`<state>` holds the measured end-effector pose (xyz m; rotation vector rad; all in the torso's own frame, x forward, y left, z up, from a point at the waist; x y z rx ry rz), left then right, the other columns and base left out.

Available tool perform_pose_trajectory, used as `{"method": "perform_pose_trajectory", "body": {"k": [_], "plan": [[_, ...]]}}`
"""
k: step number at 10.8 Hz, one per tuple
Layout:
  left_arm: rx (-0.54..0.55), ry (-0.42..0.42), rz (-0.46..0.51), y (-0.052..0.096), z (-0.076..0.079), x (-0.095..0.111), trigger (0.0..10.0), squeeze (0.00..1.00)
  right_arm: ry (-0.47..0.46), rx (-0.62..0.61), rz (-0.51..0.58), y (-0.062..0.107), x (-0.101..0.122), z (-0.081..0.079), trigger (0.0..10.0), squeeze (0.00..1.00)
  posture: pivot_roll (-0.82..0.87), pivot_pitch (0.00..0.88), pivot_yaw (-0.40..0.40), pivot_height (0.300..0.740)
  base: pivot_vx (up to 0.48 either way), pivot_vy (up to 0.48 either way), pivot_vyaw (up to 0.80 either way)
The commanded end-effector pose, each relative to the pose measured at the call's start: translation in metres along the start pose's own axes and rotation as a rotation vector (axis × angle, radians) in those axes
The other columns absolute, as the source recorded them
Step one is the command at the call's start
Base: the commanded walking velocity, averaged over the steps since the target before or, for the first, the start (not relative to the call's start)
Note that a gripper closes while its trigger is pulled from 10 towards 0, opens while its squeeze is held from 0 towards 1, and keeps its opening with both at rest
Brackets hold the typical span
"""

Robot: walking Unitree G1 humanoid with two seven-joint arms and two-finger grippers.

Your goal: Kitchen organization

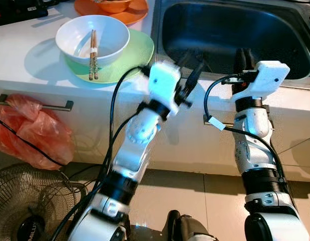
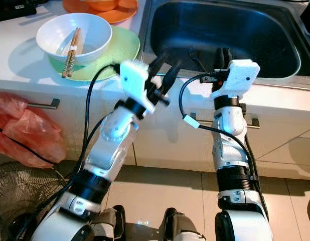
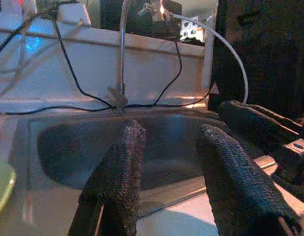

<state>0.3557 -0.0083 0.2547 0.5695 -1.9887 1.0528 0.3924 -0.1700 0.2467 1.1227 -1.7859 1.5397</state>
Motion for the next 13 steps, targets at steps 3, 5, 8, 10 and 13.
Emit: {"method": "perform_pose_trajectory", "body": {"k": [3,5,8,10,13], "plan": [[0.052,-0.143,0.176,-0.006,-0.022,0.06,10.0,0.0,-0.026,-0.016,-0.037,0.008,-0.012,-0.003,10.0,0.0,0.14,0.208,-0.041,0.74,0.0,0.0,0.0],[0.141,-0.113,0.241,-0.006,-0.057,0.089,10.0,0.0,-0.036,-0.012,-0.05,0.008,-0.016,-0.006,10.0,0.0,0.15,0.198,-0.041,0.74,0.0,0.0,0.0],[0.292,-0.173,0.23,0.016,-0.123,0.102,10.0,0.0,-0.045,-0.011,-0.054,0.007,-0.018,-0.007,10.0,0.0,0.16,0.2,-0.045,0.74,0.0,0.0,0.0],[0.365,0.096,0.293,0.048,-0.17,0.115,10.0,0.0,-0.048,-0.01,-0.063,0.009,-0.021,-0.008,10.0,0.0,0.17,0.211,-0.048,0.74,0.0,0.0,0.0],[0.319,0.277,0.315,0.109,-0.205,0.115,10.0,0.0,-0.049,-0.004,-0.073,0.01,-0.024,-0.01,10.0,0.0,0.18,0.222,-0.055,0.74,0.0,0.0,0.0]]}}
Point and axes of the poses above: a point about 5 cm out from each wrist's last joint towards the gripper, its own y axis pointing back from the gripper into the wrist, its own x axis along the axis of the wrist's last joint, z = x × y, the point moved 5 cm from there along -y, pointing out of the wrist towards the gripper, and after that the axes turned 13 degrees about -y, right-handed, at the moved point
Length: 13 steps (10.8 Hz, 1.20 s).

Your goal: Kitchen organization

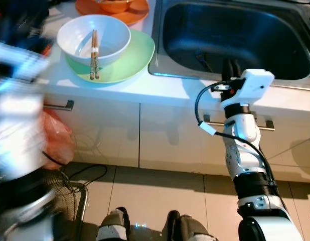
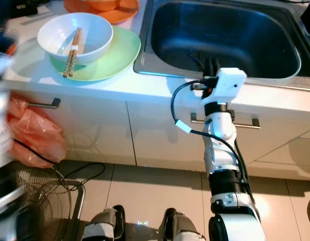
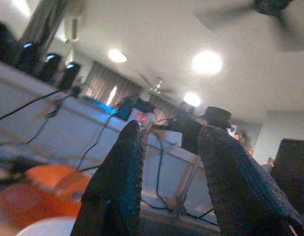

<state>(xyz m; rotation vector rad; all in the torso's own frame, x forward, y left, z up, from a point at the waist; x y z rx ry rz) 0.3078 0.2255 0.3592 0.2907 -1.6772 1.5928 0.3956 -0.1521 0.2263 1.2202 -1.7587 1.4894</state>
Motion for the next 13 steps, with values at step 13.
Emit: {"method": "perform_pose_trajectory", "body": {"k": [13], "plan": [[-0.032,0.381,-0.338,0.07,0.024,-0.09,10.0,0.0,-0.008,0.009,-0.031,0.003,-0.008,-0.001,10.0,0.0,0.17,0.232,-0.052,0.74,0.0,0.0,0.0]]}}
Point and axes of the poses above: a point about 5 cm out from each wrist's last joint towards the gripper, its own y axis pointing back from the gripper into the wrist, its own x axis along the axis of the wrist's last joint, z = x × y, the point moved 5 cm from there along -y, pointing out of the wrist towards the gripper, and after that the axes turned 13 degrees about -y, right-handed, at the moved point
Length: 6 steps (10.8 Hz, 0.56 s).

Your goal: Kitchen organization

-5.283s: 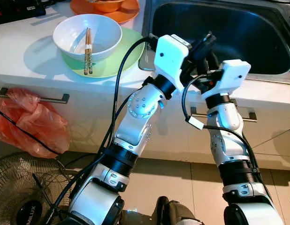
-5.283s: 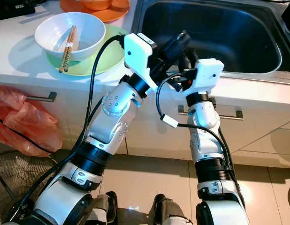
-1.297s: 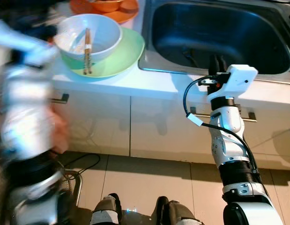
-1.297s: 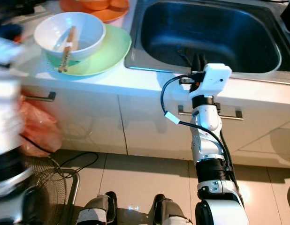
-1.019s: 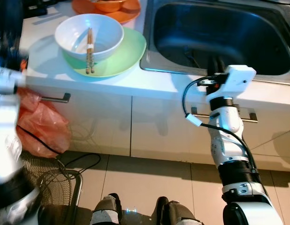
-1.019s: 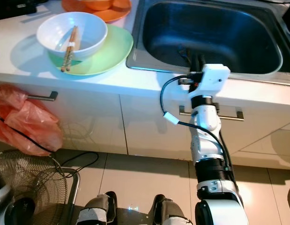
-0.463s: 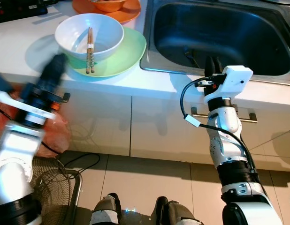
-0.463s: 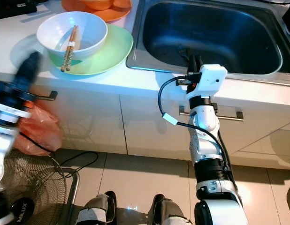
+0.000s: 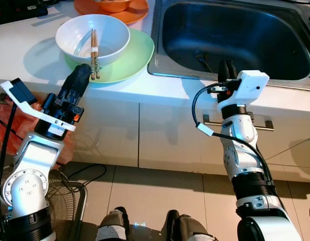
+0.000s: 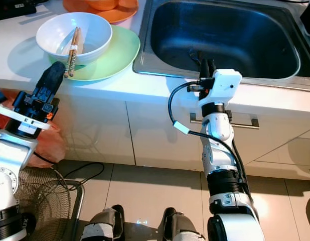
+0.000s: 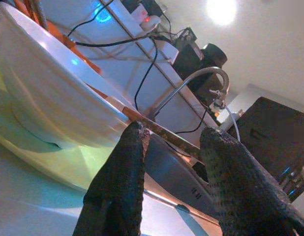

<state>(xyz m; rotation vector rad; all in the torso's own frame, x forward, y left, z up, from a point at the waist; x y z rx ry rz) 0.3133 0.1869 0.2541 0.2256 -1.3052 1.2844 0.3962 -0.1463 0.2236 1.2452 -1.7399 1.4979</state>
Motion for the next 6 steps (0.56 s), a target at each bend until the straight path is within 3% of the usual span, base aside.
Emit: {"method": "perform_pose_trajectory", "body": {"k": [1,5,6], "plan": [[0.0,0.026,-0.014,0.001,0.001,-0.006,10.0,0.0,-0.003,-0.008,-0.016,0.003,-0.004,0.003,10.0,0.0,0.16,0.233,-0.052,0.74,0.0,0.0,0.0],[-0.039,0.09,0.004,-0.002,0.012,-0.01,10.0,0.0,-0.003,-0.002,-0.017,0.002,-0.004,0.001,10.0,0.0,0.16,0.226,-0.052,0.74,0.0,0.0,0.0],[-0.064,0.144,0.039,-0.006,0.019,-0.009,10.0,0.0,-0.005,0.002,-0.017,0.002,-0.005,0.0,10.0,0.0,0.16,0.221,-0.051,0.74,0.0,0.0,0.0]]}}
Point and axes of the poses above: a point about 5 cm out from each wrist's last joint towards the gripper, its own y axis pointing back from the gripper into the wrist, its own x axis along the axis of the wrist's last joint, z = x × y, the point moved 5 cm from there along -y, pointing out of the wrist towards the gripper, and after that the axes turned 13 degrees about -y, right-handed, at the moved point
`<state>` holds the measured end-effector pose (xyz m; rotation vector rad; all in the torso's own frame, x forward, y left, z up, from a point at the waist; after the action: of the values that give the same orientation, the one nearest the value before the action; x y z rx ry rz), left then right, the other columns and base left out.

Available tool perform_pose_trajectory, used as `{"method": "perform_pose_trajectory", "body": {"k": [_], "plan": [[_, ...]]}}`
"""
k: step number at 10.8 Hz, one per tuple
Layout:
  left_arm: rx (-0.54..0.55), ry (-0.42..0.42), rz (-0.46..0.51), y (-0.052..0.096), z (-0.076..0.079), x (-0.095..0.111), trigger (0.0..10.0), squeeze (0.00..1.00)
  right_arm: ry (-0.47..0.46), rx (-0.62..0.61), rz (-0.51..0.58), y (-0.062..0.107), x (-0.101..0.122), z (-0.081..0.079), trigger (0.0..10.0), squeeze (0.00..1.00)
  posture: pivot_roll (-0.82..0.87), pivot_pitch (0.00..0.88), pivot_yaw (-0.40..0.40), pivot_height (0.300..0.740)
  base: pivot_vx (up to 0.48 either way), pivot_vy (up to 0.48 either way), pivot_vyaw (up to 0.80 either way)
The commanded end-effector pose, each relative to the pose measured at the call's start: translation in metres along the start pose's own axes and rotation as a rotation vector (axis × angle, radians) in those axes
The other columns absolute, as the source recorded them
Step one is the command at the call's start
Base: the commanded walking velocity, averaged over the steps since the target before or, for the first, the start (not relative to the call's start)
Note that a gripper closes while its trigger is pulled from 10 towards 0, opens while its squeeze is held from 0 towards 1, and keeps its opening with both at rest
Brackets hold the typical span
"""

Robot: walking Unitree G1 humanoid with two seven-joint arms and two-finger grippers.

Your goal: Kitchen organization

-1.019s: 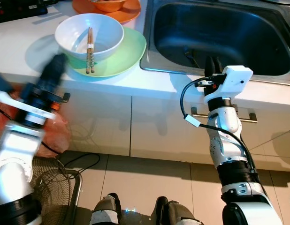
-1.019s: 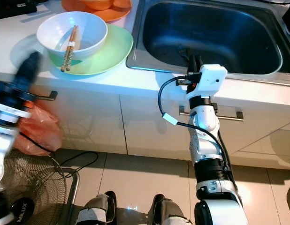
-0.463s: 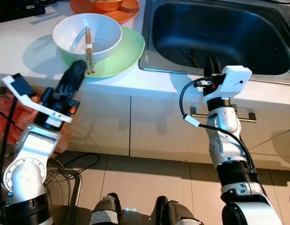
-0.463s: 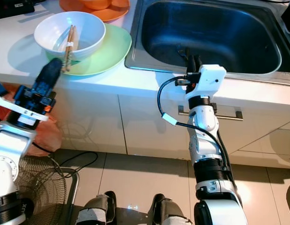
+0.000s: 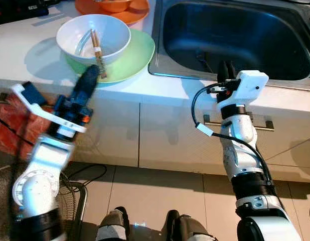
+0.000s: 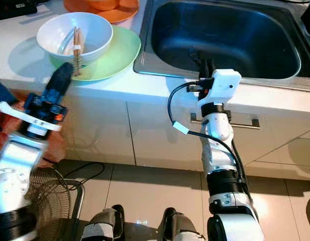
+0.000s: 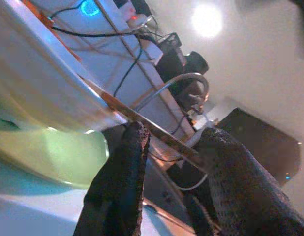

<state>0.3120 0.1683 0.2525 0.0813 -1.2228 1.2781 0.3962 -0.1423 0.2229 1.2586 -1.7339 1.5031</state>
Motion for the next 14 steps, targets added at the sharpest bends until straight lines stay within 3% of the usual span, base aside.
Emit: {"method": "perform_pose_trajectory", "body": {"k": [1,8,9,10,12,14], "plan": [[-0.023,0.013,-0.001,-0.001,0.006,0.0,10.0,0.0,-0.002,-0.008,-0.012,0.002,-0.003,0.003,10.0,0.0,0.16,0.22,-0.051,0.74,0.0,0.0,0.0],[-0.057,0.167,-0.012,-0.014,0.027,-0.028,10.0,0.0,-0.004,-0.001,-0.011,0.002,-0.003,0.001,10.0,0.0,0.16,0.225,-0.05,0.74,0.0,0.0,0.0],[-0.043,0.172,0.005,-0.016,0.027,-0.027,10.0,0.58,-0.003,-0.002,-0.01,0.002,-0.003,0.001,10.0,0.0,0.16,0.226,-0.052,0.74,0.0,0.0,0.0],[-0.028,0.172,0.022,-0.019,0.025,-0.025,10.0,1.0,-0.002,-0.002,-0.01,0.002,-0.003,0.002,10.0,0.0,0.15,0.226,-0.053,0.74,0.0,0.0,0.0],[-0.02,0.189,0.045,-0.022,0.025,-0.02,10.0,0.0,-0.004,0.001,-0.011,0.002,-0.003,0.001,10.0,0.0,0.16,0.225,-0.055,0.74,0.0,0.0,0.0],[0.02,0.211,0.044,-0.026,0.02,-0.024,10.0,0.0,-0.003,0.003,-0.011,0.002,-0.003,0.0,10.0,0.0,0.15,0.225,-0.054,0.74,0.0,0.0,0.0]]}}
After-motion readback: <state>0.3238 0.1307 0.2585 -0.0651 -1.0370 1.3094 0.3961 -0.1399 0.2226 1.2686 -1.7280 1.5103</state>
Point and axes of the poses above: a point about 5 cm out from each wrist's last joint towards the gripper, its own y axis pointing back from the gripper into the wrist, its own x axis along the axis of the wrist's last joint, z = x × y, the point moved 5 cm from there along -y, pointing out of the wrist towards the gripper, and after that the axes turned 13 degrees about -y, right-handed, at the moved point
